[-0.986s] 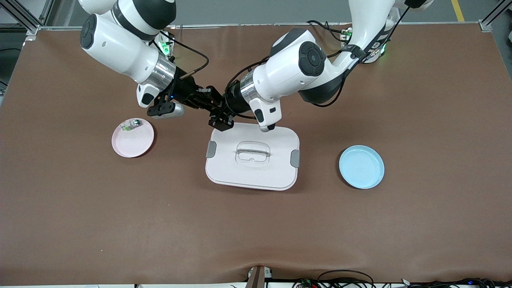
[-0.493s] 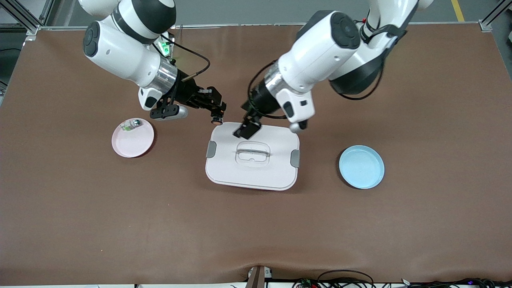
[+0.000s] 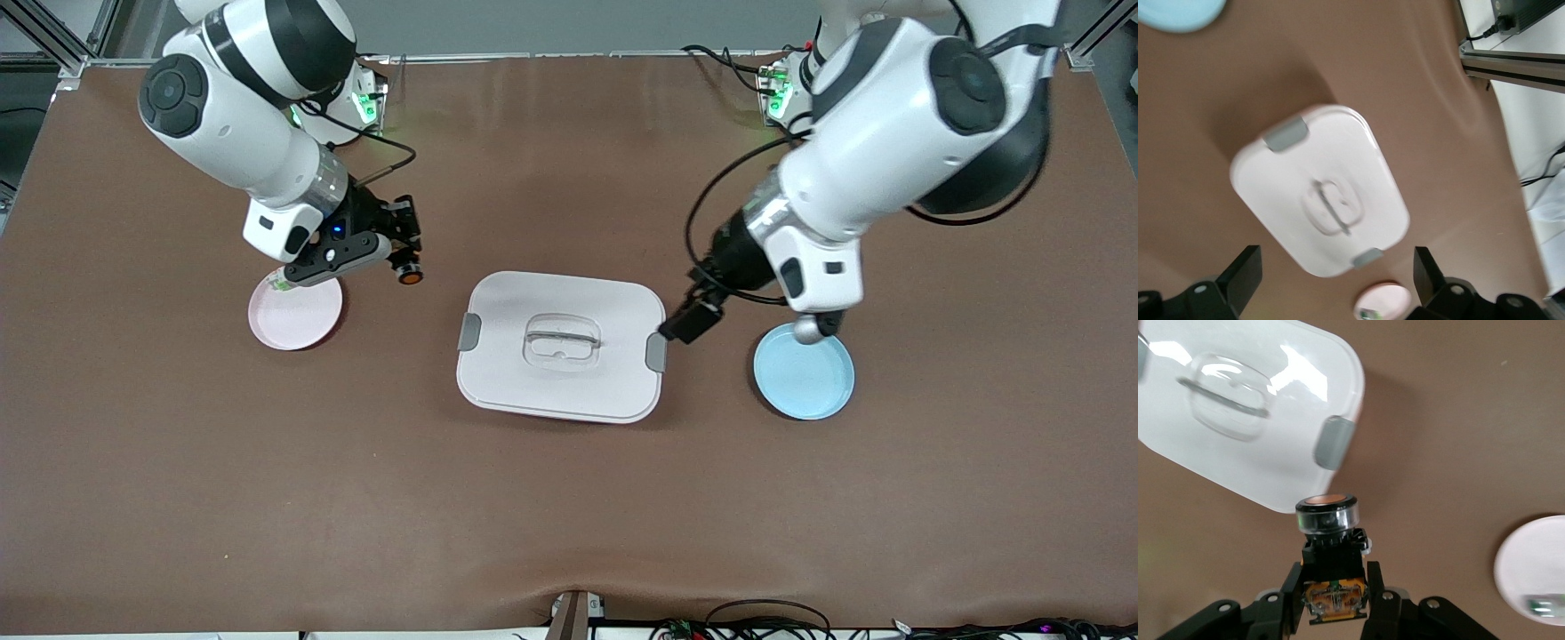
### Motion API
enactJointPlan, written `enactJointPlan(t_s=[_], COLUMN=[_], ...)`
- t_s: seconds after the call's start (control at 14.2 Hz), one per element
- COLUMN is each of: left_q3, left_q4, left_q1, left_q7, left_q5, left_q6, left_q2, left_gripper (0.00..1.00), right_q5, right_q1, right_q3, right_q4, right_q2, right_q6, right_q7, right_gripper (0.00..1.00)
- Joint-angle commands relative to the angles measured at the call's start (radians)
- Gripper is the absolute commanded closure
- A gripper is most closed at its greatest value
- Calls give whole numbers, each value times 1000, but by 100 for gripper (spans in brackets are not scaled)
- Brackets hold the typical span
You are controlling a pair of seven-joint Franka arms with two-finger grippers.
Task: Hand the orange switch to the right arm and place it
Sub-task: 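Open the left gripper and withdraw while the right gripper carries the switch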
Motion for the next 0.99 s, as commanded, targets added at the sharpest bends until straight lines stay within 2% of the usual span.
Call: enactJointPlan(t_s=[0.0,0.21,0.35,0.49,0.63,0.92], left_q3=[2,1,2,2,1,-2], left_q4=[-15,-21,-21,-21,-21,-18], left_q1=[63,94,134,166,210,284], left_q7=[169,338,433,502,583,726], left_q5=[24,176,196,239,256,250], left_q6=[-106,-184,-210,-236,-266,-287], left_q2=[-35,-33,-29,-33,-35,-38], left_gripper=[0,0,0,0,0,0], right_q5=[-149,-183,-235,-308,-310,-310], right_q1=[-45,-137,-184,-189,-215,-284], right_q3=[8,8,8,10,8,8], right_q4=[6,0,-18,-57,-115,-201], right_q2=[-27,-31,-31,-47,-73,-71], right_q6=[-58,-85,-79,-50,8,149], right_q7=[-191,-455,-611,-653,-693,-932], right_gripper=[98,98,98,98,98,98])
